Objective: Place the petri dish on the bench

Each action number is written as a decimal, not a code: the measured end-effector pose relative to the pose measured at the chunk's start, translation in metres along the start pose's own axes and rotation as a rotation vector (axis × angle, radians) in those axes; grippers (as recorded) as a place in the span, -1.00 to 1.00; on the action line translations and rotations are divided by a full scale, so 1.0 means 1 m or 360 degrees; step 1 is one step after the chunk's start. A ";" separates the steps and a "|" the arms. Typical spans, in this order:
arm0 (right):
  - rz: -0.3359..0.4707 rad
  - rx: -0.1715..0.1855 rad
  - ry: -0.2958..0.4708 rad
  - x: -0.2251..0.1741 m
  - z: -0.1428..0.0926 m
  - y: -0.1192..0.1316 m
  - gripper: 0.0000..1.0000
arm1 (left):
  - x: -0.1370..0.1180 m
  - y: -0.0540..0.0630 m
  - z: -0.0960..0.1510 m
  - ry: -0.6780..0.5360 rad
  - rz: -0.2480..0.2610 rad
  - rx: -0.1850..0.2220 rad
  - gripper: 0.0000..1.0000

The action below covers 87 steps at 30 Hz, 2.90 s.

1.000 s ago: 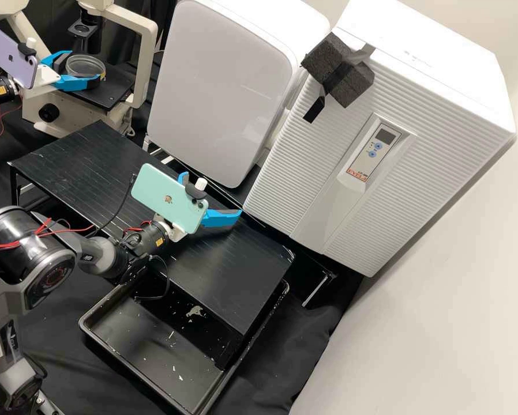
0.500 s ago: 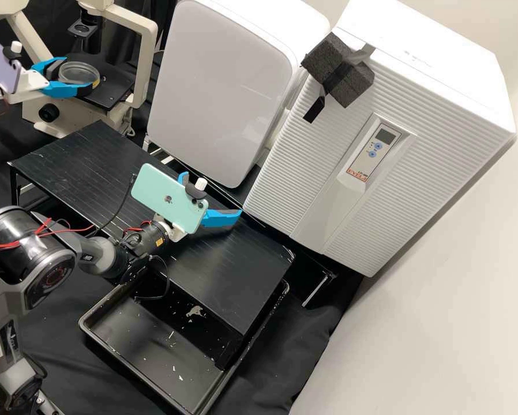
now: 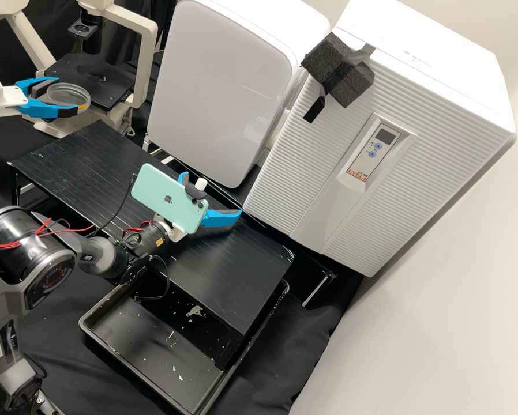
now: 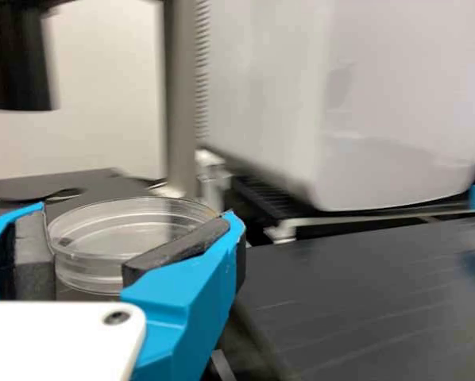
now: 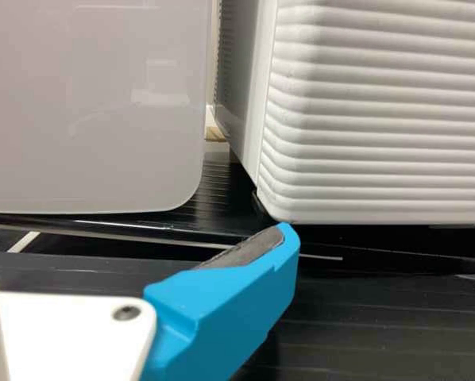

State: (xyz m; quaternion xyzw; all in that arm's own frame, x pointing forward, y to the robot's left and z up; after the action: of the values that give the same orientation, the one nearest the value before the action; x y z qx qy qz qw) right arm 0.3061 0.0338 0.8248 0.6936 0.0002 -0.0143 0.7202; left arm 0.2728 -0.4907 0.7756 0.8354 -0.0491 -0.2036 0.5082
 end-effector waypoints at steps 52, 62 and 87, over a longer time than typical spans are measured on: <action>0.0000 0.0000 0.0000 0.000 0.000 0.000 1.00 | 0.099 -0.053 0.167 -0.0998 -0.0455 0.0295 -1.00; 0.0000 0.0000 0.0000 0.000 0.000 0.000 1.00 | 0.103 -0.057 0.165 -0.0966 -0.0474 0.0232 1.00; 0.0000 0.0000 0.0000 0.000 0.000 0.000 1.00 | 0.099 -0.058 0.160 -0.0874 -0.0447 0.0204 1.00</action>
State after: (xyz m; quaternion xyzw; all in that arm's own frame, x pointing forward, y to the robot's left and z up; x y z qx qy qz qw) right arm 0.3061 0.0338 0.8248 0.6936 0.0002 -0.0143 0.7202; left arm 0.2938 -0.6242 0.6325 0.7780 -0.0814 -0.4865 0.3892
